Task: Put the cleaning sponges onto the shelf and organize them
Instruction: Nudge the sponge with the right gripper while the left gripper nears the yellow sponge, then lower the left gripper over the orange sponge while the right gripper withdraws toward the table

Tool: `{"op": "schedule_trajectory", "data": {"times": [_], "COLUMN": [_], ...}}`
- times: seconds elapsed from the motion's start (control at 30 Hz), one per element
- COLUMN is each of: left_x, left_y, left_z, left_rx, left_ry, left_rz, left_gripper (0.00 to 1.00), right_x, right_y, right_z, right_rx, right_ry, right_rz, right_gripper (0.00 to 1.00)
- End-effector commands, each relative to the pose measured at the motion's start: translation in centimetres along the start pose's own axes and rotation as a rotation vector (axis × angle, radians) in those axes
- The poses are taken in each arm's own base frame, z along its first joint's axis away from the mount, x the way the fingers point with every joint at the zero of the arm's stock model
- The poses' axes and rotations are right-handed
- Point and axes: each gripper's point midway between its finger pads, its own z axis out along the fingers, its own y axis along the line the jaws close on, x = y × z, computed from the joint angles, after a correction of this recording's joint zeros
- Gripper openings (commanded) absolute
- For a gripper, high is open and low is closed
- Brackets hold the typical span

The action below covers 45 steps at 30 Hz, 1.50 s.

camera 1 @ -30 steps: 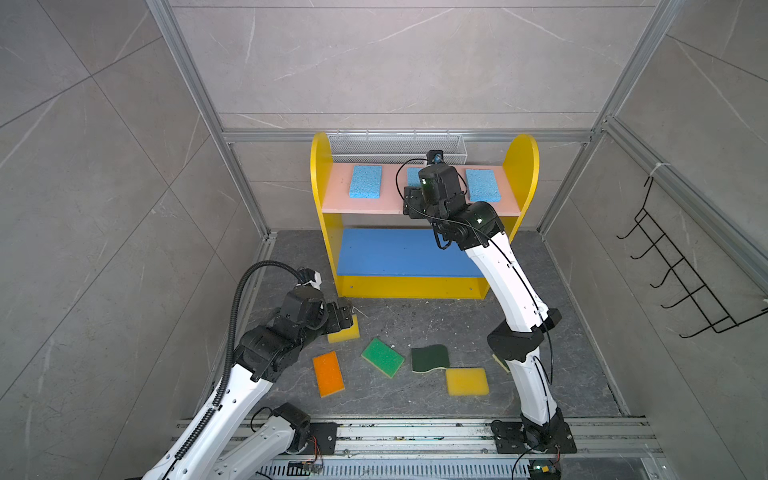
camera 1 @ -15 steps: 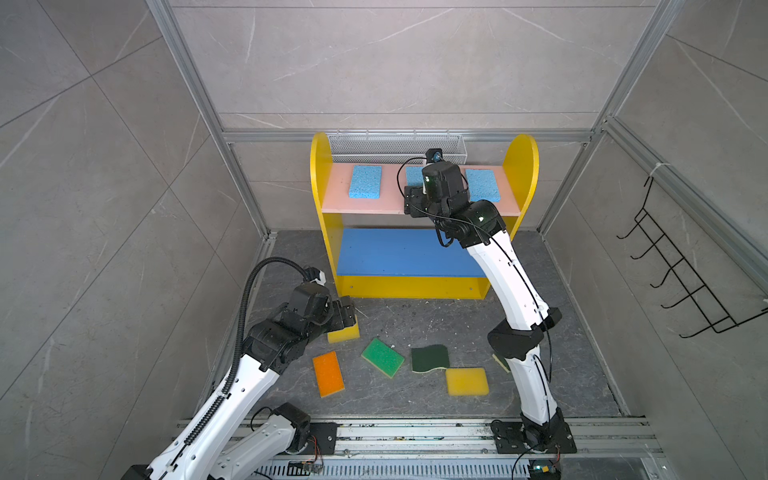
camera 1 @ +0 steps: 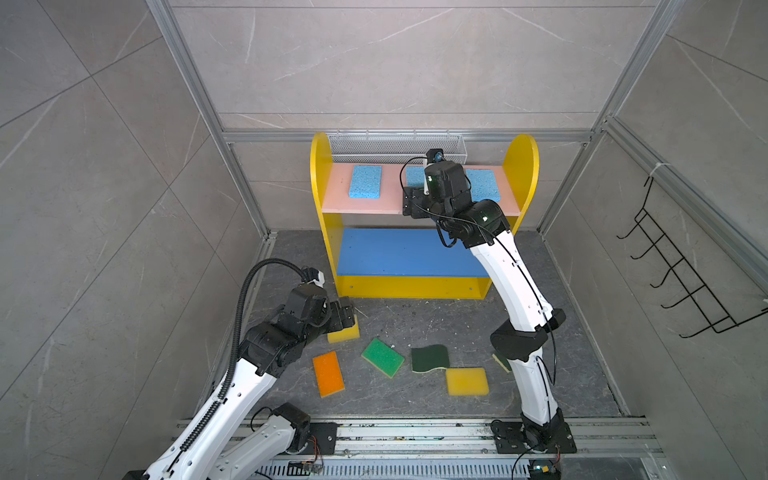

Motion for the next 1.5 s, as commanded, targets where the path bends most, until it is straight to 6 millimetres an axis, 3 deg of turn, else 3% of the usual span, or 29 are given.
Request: {"op": "schedule_trajectory", "data": {"times": [0.0, 0.47, 0.63, 1.0, 1.2, 1.47], "left_x": [-0.2, 0.0, 0.8, 2.3, 3.4, 6.2], "left_y": [-0.4, -1.0, -0.2, 2.1, 2.9, 4.4], "left_z": [-0.4, -0.6, -0.7, -1.6, -0.9, 0.8], "left_rx": [0.029, 0.052, 0.014, -0.088, -0.136, -0.199], "left_ry": [-0.017, 0.012, 0.044, 0.107, 0.160, 0.238], "left_rz": [0.026, 0.018, 0.035, 0.051, 0.053, 0.010], "left_gripper": [0.95, 0.95, 0.95, 0.95, 0.95, 0.95], "right_x": [5.1, 3.3, 2.6, 3.5, 7.0, 15.4], "right_y": [0.6, -0.9, -0.8, -0.9, -2.3, -4.6], "right_z": [0.0, -4.5, -7.4, -13.0, -15.3, -17.3], "right_rx": [-0.016, 0.020, 0.005, -0.059, -0.094, -0.133], "right_ry": [0.192, 0.159, 0.134, 0.104, 0.141, 0.255], "right_rz": [-0.036, -0.084, -0.118, -0.132, -0.119, -0.078], "right_gripper": [0.89, 0.89, 0.90, 0.91, 0.91, 0.91]}}
